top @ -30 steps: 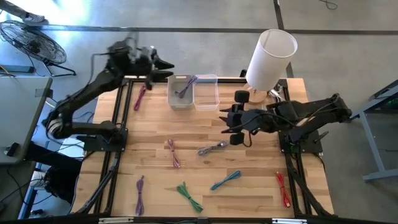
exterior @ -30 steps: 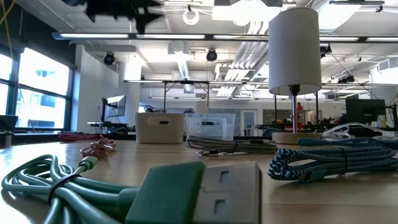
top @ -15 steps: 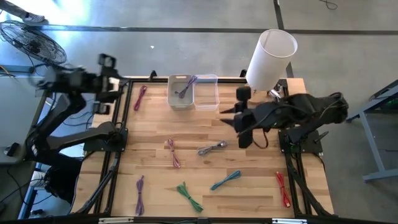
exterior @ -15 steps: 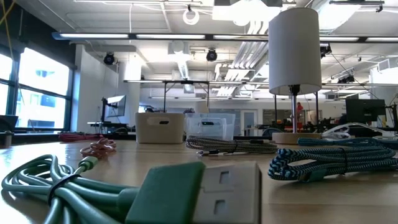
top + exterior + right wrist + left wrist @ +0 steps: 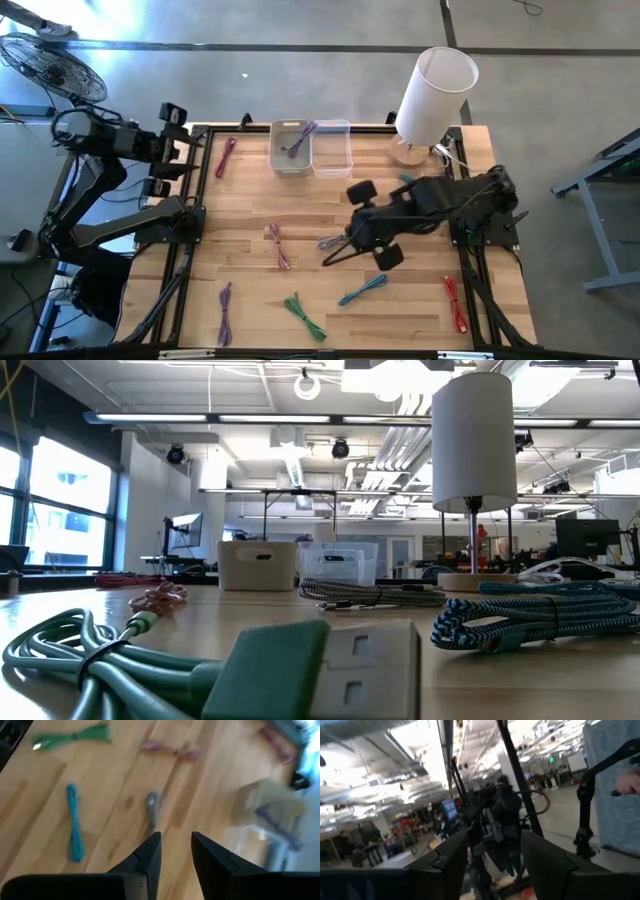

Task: Pick & Place USB Port
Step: Put the black and white USB cable into the white transparent bin

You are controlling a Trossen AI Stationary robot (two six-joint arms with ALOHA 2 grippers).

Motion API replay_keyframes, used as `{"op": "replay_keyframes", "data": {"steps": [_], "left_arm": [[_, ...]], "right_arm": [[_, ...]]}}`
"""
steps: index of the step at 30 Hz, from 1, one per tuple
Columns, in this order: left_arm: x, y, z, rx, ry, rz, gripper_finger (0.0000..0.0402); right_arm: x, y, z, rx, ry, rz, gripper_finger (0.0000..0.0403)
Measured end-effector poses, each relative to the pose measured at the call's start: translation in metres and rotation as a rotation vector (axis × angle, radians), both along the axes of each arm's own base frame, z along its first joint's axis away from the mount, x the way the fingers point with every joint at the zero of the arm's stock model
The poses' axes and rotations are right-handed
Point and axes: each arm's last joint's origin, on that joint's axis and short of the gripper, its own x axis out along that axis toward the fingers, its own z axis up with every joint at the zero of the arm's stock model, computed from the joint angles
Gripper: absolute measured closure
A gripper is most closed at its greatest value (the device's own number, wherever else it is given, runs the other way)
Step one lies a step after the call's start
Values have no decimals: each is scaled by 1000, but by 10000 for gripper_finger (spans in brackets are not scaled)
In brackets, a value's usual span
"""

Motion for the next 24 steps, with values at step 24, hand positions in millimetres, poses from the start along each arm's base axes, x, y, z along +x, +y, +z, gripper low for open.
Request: {"op": "replay_keyframes", "data": {"steps": [24], "left_arm": [[7, 5, -34, -73, 280, -7, 222]], "right_arm": [[47, -43, -166, 194, 161, -336, 283]]}}
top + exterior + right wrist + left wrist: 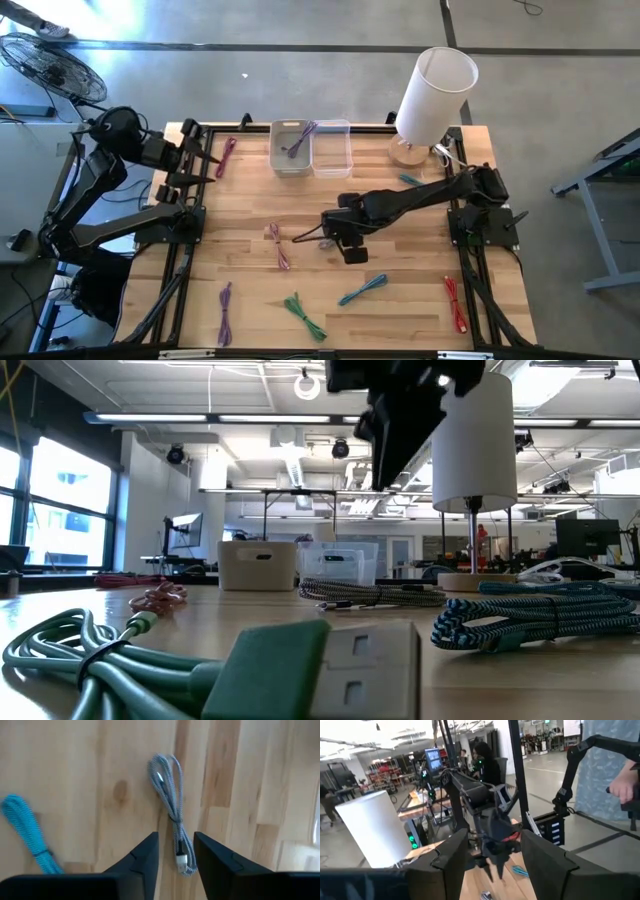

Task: Pick & Place USB Port
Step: Put the black and white USB cable into the white transparent bin

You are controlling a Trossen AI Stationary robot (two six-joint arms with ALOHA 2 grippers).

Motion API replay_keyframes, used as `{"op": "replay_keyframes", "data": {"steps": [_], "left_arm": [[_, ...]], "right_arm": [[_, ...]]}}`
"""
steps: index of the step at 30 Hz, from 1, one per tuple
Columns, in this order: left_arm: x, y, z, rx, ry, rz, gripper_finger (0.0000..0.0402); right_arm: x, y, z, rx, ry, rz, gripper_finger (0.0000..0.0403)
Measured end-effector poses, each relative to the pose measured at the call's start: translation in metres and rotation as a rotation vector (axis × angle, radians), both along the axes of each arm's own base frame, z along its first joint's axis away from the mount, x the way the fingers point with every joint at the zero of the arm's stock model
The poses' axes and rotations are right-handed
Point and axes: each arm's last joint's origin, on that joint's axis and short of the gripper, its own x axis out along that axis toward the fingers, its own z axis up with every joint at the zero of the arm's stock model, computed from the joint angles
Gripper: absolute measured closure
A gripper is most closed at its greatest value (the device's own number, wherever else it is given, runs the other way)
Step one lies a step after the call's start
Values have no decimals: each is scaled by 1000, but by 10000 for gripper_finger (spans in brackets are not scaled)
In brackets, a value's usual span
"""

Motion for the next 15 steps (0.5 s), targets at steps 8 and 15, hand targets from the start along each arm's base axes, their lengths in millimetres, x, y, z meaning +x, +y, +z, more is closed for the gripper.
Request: {"op": "replay_keyframes", "data": {"steps": [8, 15], "left_arm": [[0, 0, -3, -19, 23, 3, 222], [1, 2, -9, -51, 76, 39, 222]], "right_arm": [[1, -9, -20, -3, -14, -7, 217], [-4, -13, -40, 10, 10, 53, 204]]}}
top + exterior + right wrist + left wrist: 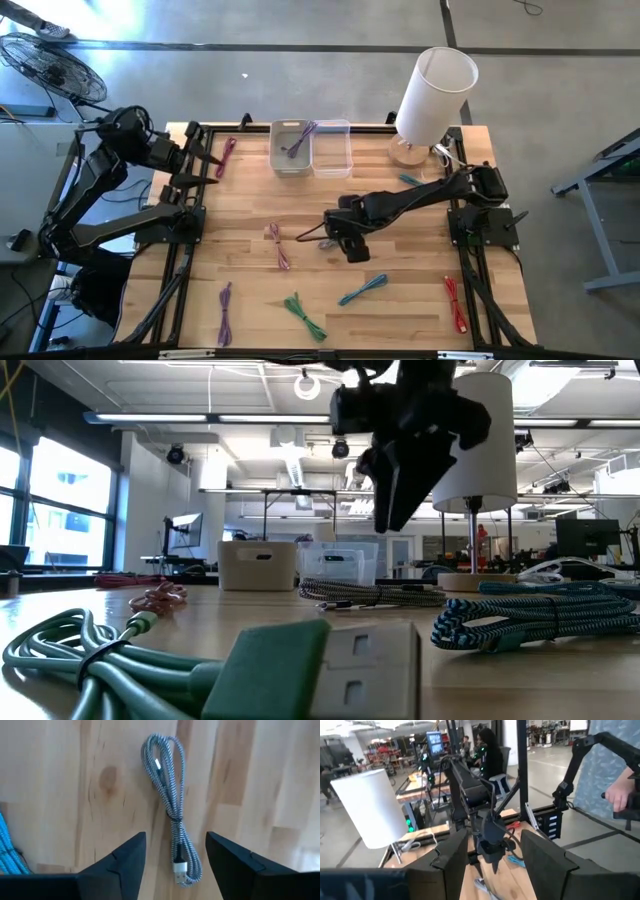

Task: Pick & Place USB Port
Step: Put the black and white USB cable into the white transparent bin

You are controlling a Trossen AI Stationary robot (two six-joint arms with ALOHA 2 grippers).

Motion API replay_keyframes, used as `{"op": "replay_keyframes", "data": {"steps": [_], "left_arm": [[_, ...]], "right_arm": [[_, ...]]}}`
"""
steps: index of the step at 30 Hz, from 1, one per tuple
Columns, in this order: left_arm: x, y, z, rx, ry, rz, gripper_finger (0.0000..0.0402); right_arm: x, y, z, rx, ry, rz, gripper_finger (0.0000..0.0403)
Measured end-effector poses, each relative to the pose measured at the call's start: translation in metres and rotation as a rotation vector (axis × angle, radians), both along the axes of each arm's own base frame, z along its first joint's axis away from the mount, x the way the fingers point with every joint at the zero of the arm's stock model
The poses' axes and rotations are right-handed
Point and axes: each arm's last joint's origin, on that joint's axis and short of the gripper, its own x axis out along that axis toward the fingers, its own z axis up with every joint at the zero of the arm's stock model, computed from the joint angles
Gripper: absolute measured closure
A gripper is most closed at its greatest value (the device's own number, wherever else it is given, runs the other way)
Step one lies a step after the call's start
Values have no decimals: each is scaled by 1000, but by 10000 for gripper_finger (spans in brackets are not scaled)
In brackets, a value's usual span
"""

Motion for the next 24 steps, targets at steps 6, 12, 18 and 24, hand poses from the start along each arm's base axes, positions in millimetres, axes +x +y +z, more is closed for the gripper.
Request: {"op": "replay_keyframes", "data": {"steps": [6, 12, 18, 24], "left_arm": [[0, 2, -3, 18, 25, 87, 222], [1, 4, -4, 52, 26, 131, 222], [1, 5, -4, 70, 27, 157, 222], [1, 5, -4, 69, 28, 160, 222]], "right_arm": [[-5, -9, -23, 24, 1, 27, 208], [-10, -22, -45, 56, -33, 2, 210], [-17, -35, -60, 78, -33, -26, 210], [-23, -39, -73, 86, -48, -43, 211]]}}
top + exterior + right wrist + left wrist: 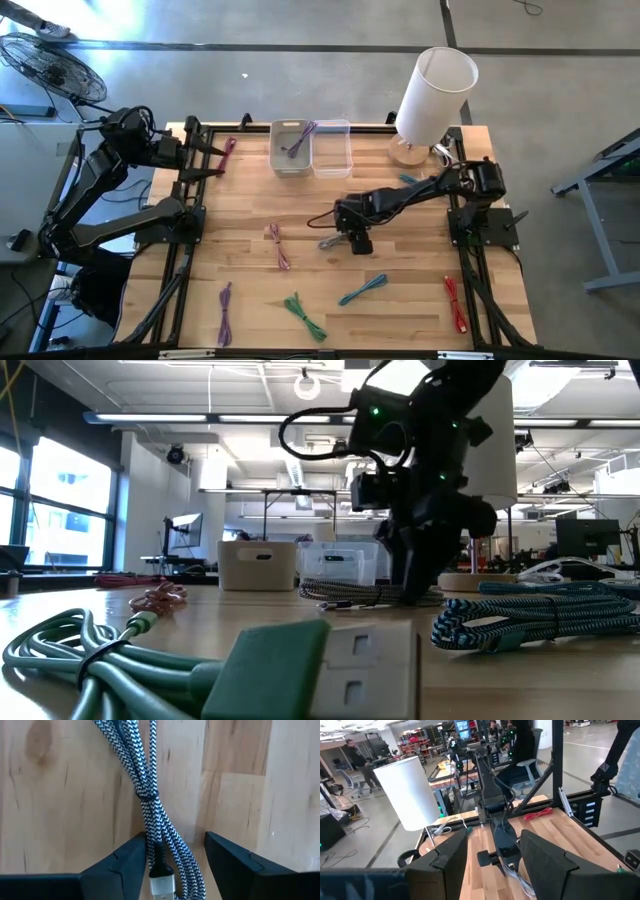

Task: Pick & Place USB Port
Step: Put the black and white USB cable into the white transparent bin

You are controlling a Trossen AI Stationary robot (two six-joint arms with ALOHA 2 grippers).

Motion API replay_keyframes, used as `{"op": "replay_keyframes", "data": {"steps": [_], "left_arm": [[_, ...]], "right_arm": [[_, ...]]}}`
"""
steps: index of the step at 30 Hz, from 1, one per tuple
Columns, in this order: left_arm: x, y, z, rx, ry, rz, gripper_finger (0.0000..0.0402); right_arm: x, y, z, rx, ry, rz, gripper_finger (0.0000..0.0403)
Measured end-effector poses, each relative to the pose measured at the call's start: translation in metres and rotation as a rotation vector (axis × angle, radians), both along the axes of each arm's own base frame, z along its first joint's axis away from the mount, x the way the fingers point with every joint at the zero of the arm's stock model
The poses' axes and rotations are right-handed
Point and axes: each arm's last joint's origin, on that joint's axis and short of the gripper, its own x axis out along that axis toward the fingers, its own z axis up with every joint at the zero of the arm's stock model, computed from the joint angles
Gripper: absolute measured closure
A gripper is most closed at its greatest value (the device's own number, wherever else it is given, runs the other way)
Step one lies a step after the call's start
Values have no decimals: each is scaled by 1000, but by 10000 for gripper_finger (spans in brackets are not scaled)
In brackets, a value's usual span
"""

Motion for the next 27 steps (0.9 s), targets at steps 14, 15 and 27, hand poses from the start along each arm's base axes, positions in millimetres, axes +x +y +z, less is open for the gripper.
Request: {"op": "replay_keyframes", "data": {"steps": [14, 15, 27], "left_arm": [[0, 0, 0, 0, 0, 0, 222], [0, 0, 0, 0, 0, 0, 222], [-1, -1, -12, -57, 103, 13, 222]], "right_arm": [[-5, -2, -10, 8, -16, -151, 381], [-3, -2, -8, 11, -20, -165, 382], [31, 20, 55, -84, -54, -170, 383]]}}
